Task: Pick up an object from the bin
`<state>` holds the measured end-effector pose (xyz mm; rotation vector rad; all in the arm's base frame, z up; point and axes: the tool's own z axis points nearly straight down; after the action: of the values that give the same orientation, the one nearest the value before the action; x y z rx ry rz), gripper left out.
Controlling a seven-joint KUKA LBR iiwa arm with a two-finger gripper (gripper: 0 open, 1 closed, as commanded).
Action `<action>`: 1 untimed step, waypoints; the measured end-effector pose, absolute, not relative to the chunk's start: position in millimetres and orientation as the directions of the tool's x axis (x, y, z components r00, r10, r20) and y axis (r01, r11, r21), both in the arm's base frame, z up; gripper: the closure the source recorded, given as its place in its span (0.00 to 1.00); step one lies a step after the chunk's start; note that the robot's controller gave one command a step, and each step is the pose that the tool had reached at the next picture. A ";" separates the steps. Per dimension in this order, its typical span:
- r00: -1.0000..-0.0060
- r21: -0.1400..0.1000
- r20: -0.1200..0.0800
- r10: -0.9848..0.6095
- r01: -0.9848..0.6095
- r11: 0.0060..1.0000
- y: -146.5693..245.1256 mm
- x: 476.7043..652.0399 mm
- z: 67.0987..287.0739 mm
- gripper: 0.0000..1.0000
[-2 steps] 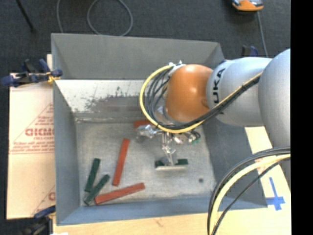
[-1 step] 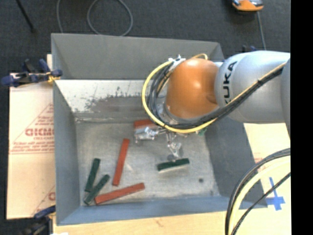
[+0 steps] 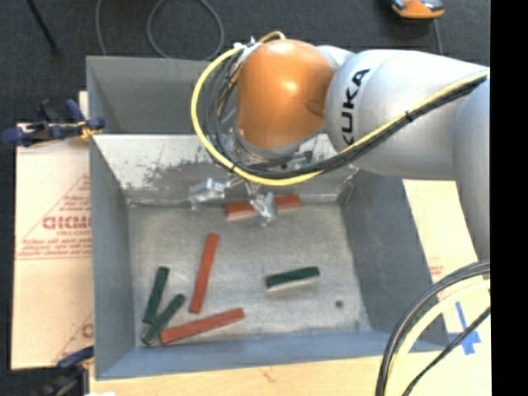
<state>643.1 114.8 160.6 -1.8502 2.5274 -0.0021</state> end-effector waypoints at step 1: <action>-0.059 -0.010 -0.005 -0.998 -0.998 0.059 131.6 635.9 73.1 0.00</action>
Offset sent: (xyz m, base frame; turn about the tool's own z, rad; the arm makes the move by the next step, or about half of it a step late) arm -0.0104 0.0175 -0.0906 -0.2529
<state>635.9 131.6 73.1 -2.1477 2.2785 -0.0066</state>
